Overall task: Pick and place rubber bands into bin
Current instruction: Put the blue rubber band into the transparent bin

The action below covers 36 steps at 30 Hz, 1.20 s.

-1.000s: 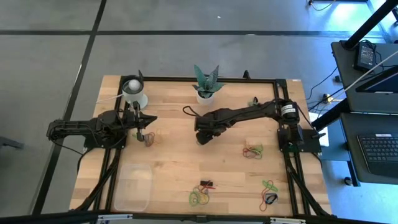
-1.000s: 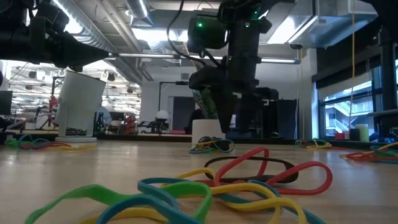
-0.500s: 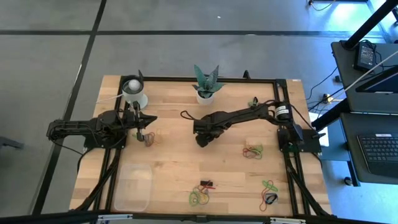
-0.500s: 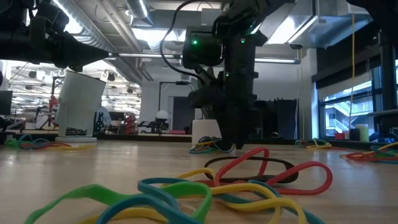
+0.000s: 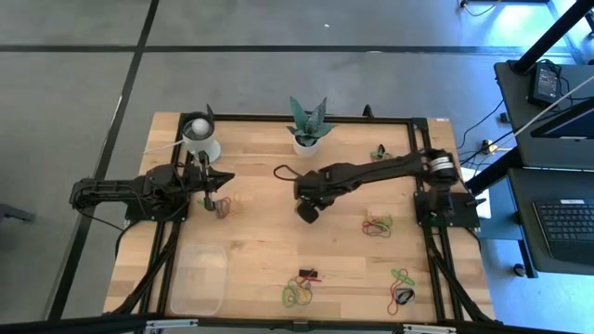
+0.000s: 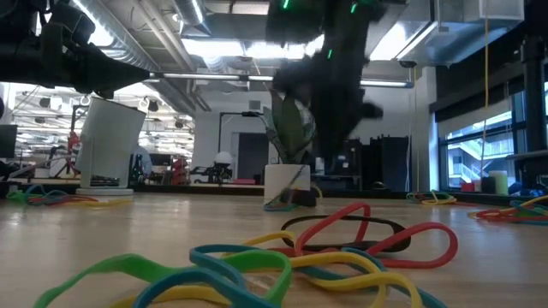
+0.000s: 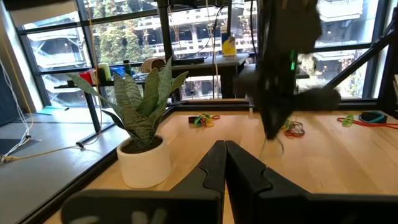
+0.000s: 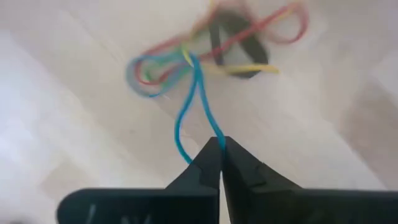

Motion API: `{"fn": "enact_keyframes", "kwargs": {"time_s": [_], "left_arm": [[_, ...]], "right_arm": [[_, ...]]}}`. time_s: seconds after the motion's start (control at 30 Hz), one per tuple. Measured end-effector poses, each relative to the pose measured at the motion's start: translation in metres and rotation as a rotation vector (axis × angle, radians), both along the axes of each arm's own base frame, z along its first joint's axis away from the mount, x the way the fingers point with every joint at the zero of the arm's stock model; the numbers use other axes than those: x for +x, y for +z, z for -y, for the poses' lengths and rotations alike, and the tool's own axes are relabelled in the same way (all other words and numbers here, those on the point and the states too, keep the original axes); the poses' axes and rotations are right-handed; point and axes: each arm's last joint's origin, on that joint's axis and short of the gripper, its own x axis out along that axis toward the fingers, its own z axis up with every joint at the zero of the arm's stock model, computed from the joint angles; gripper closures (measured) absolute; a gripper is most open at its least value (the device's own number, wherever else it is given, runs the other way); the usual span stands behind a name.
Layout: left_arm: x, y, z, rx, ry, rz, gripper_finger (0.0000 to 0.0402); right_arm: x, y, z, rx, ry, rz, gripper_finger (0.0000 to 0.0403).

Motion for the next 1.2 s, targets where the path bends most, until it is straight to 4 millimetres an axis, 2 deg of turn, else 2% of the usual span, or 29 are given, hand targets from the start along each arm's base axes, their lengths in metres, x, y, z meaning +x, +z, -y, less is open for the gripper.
{"fn": "enact_keyframes", "kwargs": {"time_s": [0.23,0.43,0.83,1.1,1.2], "left_arm": [[0.000,0.000,0.000,0.000,0.000,0.000,0.0398],[0.000,0.000,0.000,0.000,0.000,0.000,0.0398],[0.000,0.000,0.000,0.000,0.000,0.000,0.0398],[0.000,0.000,0.000,0.000,0.000,0.000,0.0398],[0.000,0.000,0.000,0.000,0.000,0.000,0.0398]], "right_arm": [[-0.022,0.056,-0.003,-0.072,-0.032,0.160,0.0398],[-0.035,0.081,0.001,-0.181,-0.097,0.247,0.0399],[-0.033,0.089,0.000,-0.177,-0.100,0.317,0.0399],[-0.028,0.093,-0.007,-0.182,0.069,0.365,0.0399],[-0.027,0.101,-0.011,-0.198,0.155,0.379,0.0398]]}}
